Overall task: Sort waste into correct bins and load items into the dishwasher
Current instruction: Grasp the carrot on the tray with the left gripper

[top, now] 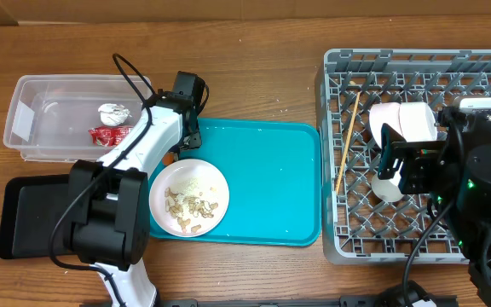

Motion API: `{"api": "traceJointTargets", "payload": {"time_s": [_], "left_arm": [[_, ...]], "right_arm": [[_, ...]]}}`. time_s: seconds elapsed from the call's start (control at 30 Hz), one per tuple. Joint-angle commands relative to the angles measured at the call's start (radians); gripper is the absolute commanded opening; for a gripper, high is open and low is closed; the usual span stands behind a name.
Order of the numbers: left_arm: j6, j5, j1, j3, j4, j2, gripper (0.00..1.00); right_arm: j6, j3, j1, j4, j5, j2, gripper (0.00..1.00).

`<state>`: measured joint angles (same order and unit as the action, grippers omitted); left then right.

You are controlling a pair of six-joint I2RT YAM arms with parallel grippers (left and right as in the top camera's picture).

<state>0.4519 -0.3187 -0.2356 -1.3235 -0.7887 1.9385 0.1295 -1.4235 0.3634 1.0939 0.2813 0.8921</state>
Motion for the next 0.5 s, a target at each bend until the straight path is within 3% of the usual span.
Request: {"api": "traceJointTargets", "payload": {"time_s": [0.0, 0.13, 0.2, 0.3, 0.47], "left_arm": [[-0.027, -0.004, -0.001, 0.006, 0.013, 0.031, 0.5], [-0.037, 0.06, -0.002, 0.017, 0.047, 0.04, 0.47], [-0.037, 0.045, -0.002, 0.028, 0.054, 0.046, 0.53], [-0.038, 0.017, 0.002, 0.031, 0.053, 0.062, 0.53], [-0.059, 0.002, 0.0, 0.031, 0.054, 0.085, 0.47]], "right_arm": [[-0.006, -0.015, 0.002, -0.003, 0.013, -0.005, 1.0], [-0.006, -0.015, 0.002, -0.003, 0.013, -0.005, 1.0], [-0.006, -0.015, 0.002, -0.003, 0.013, -0.005, 1.0], [-0.006, -0.015, 0.002, -0.003, 0.013, -0.005, 1.0], [-0.006, -0.015, 0.002, -0.003, 0.013, -0.005, 1.0]]}}
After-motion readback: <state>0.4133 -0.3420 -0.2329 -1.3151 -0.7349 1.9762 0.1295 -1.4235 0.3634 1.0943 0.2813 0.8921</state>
